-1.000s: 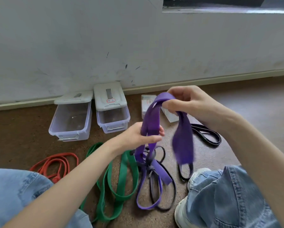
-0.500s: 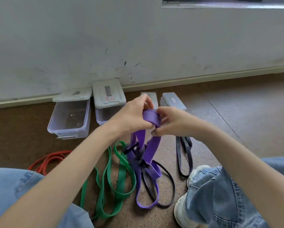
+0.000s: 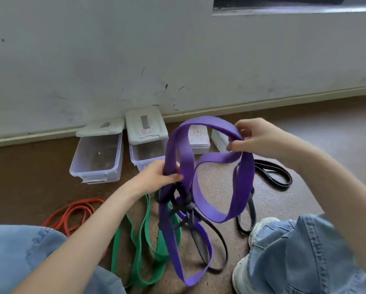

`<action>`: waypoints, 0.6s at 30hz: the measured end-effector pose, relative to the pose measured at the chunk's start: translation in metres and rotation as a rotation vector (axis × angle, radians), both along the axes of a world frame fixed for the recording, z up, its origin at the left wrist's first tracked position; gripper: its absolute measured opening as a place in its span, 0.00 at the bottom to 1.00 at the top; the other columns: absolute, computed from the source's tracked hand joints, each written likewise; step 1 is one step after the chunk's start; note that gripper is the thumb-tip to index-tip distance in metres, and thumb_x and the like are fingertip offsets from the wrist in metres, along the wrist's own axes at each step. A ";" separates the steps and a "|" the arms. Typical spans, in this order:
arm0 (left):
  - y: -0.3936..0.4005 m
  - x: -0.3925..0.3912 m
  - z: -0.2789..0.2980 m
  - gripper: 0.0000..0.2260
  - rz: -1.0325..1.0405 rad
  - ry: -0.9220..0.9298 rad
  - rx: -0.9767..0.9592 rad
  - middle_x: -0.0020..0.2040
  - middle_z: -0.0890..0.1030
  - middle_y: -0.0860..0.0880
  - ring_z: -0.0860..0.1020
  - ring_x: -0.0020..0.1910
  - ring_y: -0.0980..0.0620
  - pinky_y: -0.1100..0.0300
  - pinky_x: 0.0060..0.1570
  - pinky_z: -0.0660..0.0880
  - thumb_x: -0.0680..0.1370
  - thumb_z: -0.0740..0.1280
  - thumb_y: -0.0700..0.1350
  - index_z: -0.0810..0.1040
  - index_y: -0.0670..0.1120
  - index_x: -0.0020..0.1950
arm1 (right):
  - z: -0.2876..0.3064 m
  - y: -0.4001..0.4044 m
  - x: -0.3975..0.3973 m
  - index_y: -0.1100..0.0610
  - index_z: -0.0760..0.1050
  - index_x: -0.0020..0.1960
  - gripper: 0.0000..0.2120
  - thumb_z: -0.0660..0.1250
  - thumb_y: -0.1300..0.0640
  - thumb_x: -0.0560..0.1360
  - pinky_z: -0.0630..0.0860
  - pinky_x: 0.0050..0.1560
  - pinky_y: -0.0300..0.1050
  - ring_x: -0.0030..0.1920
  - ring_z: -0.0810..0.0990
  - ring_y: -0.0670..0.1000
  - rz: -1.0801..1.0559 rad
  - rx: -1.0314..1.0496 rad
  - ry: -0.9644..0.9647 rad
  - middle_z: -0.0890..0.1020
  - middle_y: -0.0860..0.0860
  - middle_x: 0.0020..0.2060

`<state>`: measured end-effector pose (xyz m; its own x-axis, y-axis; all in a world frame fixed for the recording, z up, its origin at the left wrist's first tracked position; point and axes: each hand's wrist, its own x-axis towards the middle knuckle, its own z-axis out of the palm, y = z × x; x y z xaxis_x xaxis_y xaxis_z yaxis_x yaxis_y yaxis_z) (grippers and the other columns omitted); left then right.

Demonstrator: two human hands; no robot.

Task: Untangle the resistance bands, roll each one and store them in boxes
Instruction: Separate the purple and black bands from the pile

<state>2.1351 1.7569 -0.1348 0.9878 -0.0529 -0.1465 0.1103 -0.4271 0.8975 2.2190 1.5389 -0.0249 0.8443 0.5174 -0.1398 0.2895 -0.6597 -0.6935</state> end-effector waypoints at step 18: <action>-0.035 0.010 0.093 0.06 0.312 -0.198 -0.445 0.30 0.79 0.50 0.76 0.27 0.57 0.68 0.30 0.73 0.78 0.63 0.38 0.77 0.44 0.43 | -0.011 0.005 -0.027 0.52 0.73 0.57 0.33 0.74 0.35 0.59 0.79 0.52 0.48 0.51 0.82 0.50 0.131 0.198 0.466 0.81 0.51 0.52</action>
